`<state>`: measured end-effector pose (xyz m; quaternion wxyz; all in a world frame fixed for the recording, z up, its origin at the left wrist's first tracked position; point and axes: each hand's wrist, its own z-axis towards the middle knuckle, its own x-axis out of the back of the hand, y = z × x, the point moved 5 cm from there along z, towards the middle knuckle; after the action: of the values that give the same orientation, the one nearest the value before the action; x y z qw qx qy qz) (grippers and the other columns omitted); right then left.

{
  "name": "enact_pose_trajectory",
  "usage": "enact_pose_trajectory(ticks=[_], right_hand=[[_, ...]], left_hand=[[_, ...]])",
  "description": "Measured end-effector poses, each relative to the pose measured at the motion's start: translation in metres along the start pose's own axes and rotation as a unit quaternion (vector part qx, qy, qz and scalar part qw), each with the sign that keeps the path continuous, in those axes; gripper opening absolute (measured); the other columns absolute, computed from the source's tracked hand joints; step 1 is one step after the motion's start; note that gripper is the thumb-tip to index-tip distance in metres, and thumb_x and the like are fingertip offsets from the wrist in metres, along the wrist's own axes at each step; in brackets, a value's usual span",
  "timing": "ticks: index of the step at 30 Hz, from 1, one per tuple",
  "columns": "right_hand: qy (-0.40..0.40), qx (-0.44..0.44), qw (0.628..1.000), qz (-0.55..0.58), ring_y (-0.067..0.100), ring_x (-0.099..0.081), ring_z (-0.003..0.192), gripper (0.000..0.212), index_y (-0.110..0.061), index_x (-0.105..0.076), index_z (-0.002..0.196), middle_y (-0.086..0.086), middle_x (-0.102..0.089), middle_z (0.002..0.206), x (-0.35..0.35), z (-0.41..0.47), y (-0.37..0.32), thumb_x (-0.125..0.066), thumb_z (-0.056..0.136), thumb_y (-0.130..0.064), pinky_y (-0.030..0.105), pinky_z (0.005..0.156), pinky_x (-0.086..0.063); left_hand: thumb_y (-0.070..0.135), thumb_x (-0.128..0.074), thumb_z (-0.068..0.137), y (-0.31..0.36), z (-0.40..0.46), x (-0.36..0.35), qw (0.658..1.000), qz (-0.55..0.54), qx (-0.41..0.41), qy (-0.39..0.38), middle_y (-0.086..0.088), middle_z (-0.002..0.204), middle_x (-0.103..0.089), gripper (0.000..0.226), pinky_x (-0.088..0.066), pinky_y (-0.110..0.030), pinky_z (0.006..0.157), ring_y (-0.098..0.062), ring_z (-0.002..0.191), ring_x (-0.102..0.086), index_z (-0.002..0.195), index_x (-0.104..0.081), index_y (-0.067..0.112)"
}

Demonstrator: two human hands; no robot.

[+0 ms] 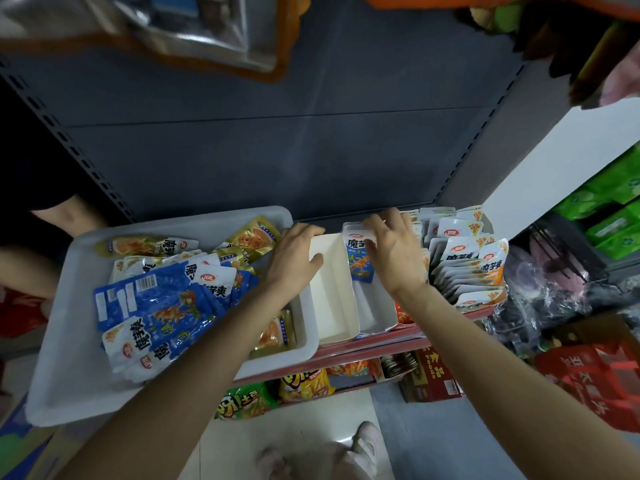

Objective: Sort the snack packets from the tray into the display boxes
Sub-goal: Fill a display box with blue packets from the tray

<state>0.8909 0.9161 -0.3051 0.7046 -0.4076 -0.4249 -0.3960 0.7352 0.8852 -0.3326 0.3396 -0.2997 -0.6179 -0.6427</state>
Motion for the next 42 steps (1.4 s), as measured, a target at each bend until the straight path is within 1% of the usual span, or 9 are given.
enact_pose_trajectory(ticks=[5,12,15,19,22,27,32,39,42], right_hand=[[-0.109,0.039,0.983,0.144,0.027,-0.051,0.107,0.031,-0.009,-0.056,0.121,0.011,-0.05,0.119,-0.018,-0.031,-0.054,-0.056,0.09,-0.012,0.034,0.084,-0.045],[-0.294,-0.055,0.94,0.162,0.032,-0.048,0.119,0.067,-0.01,-0.009,0.149,0.017,-0.046,0.134,-0.059,-0.028,-0.091,-0.049,0.095,-0.015,0.032,0.093,-0.037],[-0.288,-0.073,0.94,0.167,0.035,-0.055,0.111,0.066,-0.012,-0.016,0.147,0.019,-0.055,0.126,-0.061,-0.027,-0.086,-0.053,0.093,-0.012,0.037,0.089,-0.042],[-0.275,-0.084,0.939,0.189,0.037,-0.061,0.102,0.062,-0.016,-0.025,0.142,0.018,-0.059,0.123,-0.062,-0.028,-0.083,-0.058,0.09,-0.011,0.043,0.085,-0.05],[-0.272,-0.073,0.942,0.18,0.036,-0.059,0.105,0.061,-0.016,-0.023,0.143,0.016,-0.058,0.125,-0.062,-0.028,-0.084,-0.057,0.091,-0.012,0.04,0.082,-0.047],[-0.271,-0.067,0.942,0.184,0.035,-0.058,0.106,0.061,-0.016,-0.022,0.143,0.016,-0.057,0.125,-0.063,-0.029,-0.084,-0.055,0.092,-0.013,0.039,0.082,-0.047],[-0.28,-0.064,0.939,0.188,0.035,-0.058,0.104,0.06,-0.016,-0.022,0.143,0.016,-0.057,0.123,-0.063,-0.028,-0.084,-0.055,0.092,-0.013,0.035,0.077,-0.045],[-0.292,-0.09,0.926,0.22,0.033,-0.061,0.105,0.062,-0.021,-0.022,0.144,0.013,-0.057,0.127,-0.067,-0.031,-0.079,-0.056,0.093,-0.016,0.041,0.088,-0.051],[-0.249,-0.12,0.914,0.298,0.026,-0.062,0.103,0.047,-0.017,-0.041,0.138,0.01,-0.061,0.12,-0.056,-0.029,-0.07,-0.055,0.094,-0.018,0.036,0.091,-0.05]], left_hand=[[0.011,-0.057,0.09,-0.037,-0.026,0.019,0.998,0.063,0.028,0.01,-0.004,0.136,-0.046,0.042,-0.034,-0.03,0.105,-0.02,0.128,-0.039,0.131,-0.049,0.013],[0.023,-0.062,0.088,-0.105,-0.05,0.018,0.958,0.239,0.123,-0.102,-0.015,0.154,-0.017,0.072,-0.023,-0.036,0.113,-0.029,0.141,-0.018,0.145,-0.023,0.003],[0.016,-0.058,0.092,-0.12,-0.058,0.017,0.943,0.265,0.158,-0.126,-0.018,0.156,-0.009,0.071,-0.019,-0.037,0.116,-0.03,0.145,-0.011,0.146,-0.016,-0.002],[0.012,-0.058,0.091,-0.122,-0.056,0.017,0.933,0.299,0.159,-0.124,-0.014,0.138,-0.04,0.042,-0.046,-0.036,0.095,-0.025,0.126,-0.039,0.13,-0.046,0.0],[0.01,-0.053,0.094,-0.113,-0.053,0.018,0.929,0.312,0.153,-0.126,-0.011,0.123,-0.051,0.023,-0.043,-0.025,0.088,-0.021,0.112,-0.05,0.115,-0.059,0.005],[-0.003,-0.052,0.09,-0.111,-0.055,0.017,0.936,0.309,0.141,-0.092,-0.01,0.13,-0.048,0.023,-0.049,-0.032,0.083,-0.023,0.113,-0.05,0.109,-0.064,0.003],[-0.004,-0.048,0.091,-0.096,-0.055,0.021,0.937,0.319,0.131,-0.052,-0.012,0.112,-0.06,0.021,-0.048,-0.031,0.083,-0.025,0.103,-0.058,0.107,-0.061,0.001],[0.018,-0.039,0.101,-0.058,-0.04,0.034,0.985,0.128,0.091,0.071,-0.011,0.086,-0.065,0.02,-0.05,-0.032,0.059,-0.026,0.077,-0.065,0.107,-0.053,0.005],[0.022,-0.04,0.1,-0.039,-0.046,0.043,0.986,0.069,0.047,0.147,-0.01,0.08,-0.062,0.02,-0.04,-0.027,0.049,-0.025,0.068,-0.061,0.107,-0.051,0.006]])
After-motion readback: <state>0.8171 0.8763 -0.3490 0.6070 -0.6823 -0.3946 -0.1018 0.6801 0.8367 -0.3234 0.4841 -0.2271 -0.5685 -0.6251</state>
